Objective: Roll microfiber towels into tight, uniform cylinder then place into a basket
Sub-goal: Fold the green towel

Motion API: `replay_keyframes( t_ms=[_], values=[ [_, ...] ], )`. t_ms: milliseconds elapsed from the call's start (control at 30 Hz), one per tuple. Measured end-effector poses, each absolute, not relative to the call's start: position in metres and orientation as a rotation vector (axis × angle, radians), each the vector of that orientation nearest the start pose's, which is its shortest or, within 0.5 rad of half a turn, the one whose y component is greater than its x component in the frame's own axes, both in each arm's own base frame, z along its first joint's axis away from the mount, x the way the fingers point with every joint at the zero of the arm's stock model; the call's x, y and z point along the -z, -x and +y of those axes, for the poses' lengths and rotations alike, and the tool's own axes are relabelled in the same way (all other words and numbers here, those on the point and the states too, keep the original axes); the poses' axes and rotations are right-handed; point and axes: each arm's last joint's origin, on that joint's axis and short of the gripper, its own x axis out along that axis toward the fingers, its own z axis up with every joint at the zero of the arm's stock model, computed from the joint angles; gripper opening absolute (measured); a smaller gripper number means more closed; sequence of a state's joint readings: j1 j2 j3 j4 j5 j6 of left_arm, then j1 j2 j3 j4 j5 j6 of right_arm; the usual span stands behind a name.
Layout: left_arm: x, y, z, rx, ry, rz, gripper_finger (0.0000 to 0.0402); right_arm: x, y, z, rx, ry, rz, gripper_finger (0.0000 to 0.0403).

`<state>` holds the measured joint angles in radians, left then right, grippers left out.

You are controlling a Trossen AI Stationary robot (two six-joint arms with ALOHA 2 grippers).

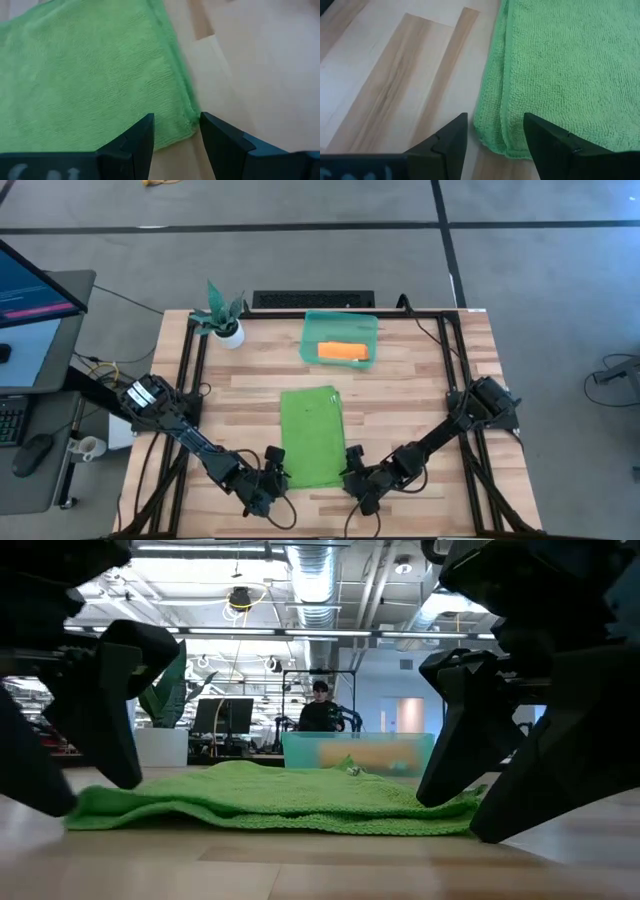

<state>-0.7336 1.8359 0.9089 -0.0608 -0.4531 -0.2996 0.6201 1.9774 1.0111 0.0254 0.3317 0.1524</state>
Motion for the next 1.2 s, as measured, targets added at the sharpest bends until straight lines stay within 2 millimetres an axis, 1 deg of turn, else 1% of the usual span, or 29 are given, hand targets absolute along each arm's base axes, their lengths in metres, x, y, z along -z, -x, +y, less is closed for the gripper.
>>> replay_keyframes(
  t_ms=[200, 367, 567, 733, 800, 867, 933, 1067, 1133, 1200],
  values=[
    [-0.122, -0.259, -0.221, 0.202, -0.225, 0.829, 0.0153, -0.101, -0.306, 0.205, -0.186, 0.257, 0.865, 0.0214],
    [-0.123, -0.262, -0.218, 0.175, -0.258, 0.808, 0.0153, -0.100, -0.307, 0.203, -0.189, 0.242, 0.872, 0.0214],
    [-0.103, -0.270, -0.216, 0.163, -0.269, 0.851, 0.0153, -0.100, -0.307, 0.203, -0.188, 0.243, 0.875, 0.0214],
    [-0.102, -0.270, -0.216, 0.100, -0.231, 0.845, 0.0152, -0.100, -0.307, 0.203, -0.198, 0.237, 0.879, 0.0214],
    [-0.102, -0.268, -0.218, 0.099, -0.220, 0.847, 0.0143, -0.100, -0.307, 0.203, -0.206, 0.227, 0.885, 0.0210],
    [-0.101, -0.267, -0.218, 0.094, -0.214, 0.853, 0.0123, -0.099, -0.307, 0.203, -0.200, 0.208, 0.890, 0.0196],
    [-0.101, -0.265, -0.220, 0.097, -0.219, 0.858, 0.0093, -0.099, -0.307, 0.204, -0.205, 0.189, 0.896, 0.0171],
    [-0.100, -0.264, -0.221, 0.103, -0.234, 0.852, 0.0021, -0.099, -0.306, 0.204, -0.211, 0.188, 0.900, 0.0102],
    [-0.101, -0.264, -0.221, 0.102, -0.241, 0.843, 0.0009, -0.099, -0.306, 0.203, -0.207, 0.191, 0.901, 0.0064],
    [-0.102, -0.265, -0.222, 0.105, -0.243, 0.831, 0.0011, -0.098, -0.306, 0.203, -0.205, 0.193, 0.903, 0.0029]
  ],
)
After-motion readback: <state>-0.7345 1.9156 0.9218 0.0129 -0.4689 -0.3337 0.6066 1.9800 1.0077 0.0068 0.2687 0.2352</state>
